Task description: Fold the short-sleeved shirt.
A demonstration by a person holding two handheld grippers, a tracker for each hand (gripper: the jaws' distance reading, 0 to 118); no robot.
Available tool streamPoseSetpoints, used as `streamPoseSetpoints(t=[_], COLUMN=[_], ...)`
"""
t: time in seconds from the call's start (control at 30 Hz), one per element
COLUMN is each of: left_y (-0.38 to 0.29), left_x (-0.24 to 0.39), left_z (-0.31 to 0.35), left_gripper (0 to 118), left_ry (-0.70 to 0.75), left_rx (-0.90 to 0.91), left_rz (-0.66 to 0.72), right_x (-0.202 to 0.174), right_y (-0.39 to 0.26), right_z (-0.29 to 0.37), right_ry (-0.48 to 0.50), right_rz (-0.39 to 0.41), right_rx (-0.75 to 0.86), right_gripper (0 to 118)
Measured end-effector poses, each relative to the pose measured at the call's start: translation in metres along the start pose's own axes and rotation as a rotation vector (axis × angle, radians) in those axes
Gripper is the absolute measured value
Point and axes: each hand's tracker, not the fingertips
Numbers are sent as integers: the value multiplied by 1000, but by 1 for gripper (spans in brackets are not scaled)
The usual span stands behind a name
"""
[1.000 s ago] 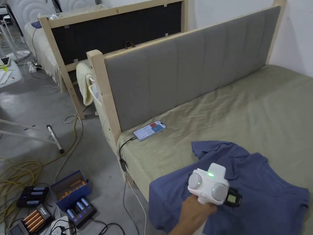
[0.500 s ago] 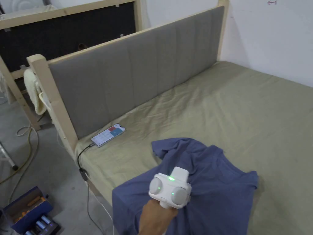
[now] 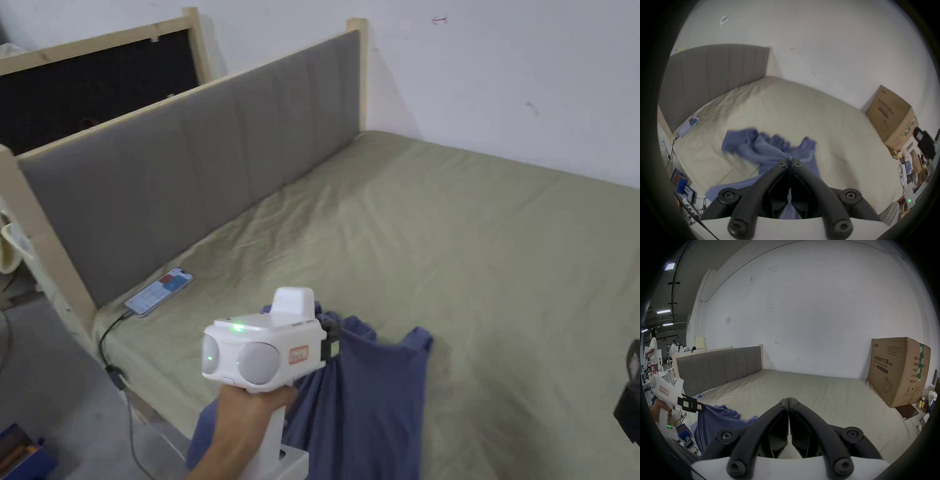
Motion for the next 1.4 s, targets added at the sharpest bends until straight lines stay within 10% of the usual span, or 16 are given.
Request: streamPoseSetpoints(t=[0.9, 1.4], left_y=[95, -102], left_x=[355, 345], left_z=[-17, -154], left_gripper=[0, 0], left_ry=[-708, -494], left_rx=[124, -417], left_rz=[-351, -577], right_x=[150, 171], right_y=[7, -18], right_z=[133, 145], right_ry=[-462, -538], right_rz=[-41, -83], right_rx=[86, 27], right_gripper=[0, 0])
